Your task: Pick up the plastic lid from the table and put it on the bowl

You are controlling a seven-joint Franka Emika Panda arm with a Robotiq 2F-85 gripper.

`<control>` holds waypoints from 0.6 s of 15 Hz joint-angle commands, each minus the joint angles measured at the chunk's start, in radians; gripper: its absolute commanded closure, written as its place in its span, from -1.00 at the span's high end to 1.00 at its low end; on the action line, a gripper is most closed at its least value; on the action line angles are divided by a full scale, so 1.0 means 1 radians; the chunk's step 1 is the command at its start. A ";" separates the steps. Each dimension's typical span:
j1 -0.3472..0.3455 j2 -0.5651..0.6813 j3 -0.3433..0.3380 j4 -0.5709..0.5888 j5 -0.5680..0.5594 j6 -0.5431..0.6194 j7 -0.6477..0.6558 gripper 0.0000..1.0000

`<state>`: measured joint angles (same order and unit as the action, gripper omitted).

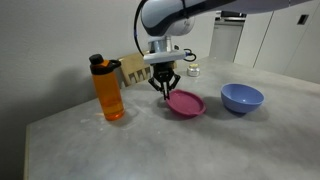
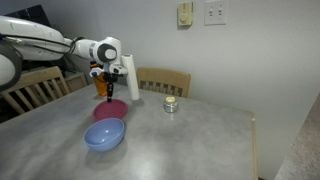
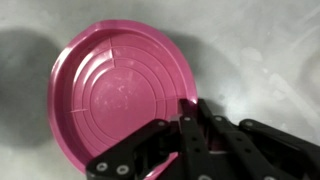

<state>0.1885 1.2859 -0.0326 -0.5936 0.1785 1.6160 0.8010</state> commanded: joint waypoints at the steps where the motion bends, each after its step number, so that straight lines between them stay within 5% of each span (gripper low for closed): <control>1: 0.018 -0.040 -0.006 0.004 -0.021 -0.102 -0.012 -0.95; 9: 0.072 -0.100 -0.028 0.027 -0.111 -0.384 -0.020 -0.95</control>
<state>0.2457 1.2111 -0.0443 -0.5647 0.1000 1.3180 0.8007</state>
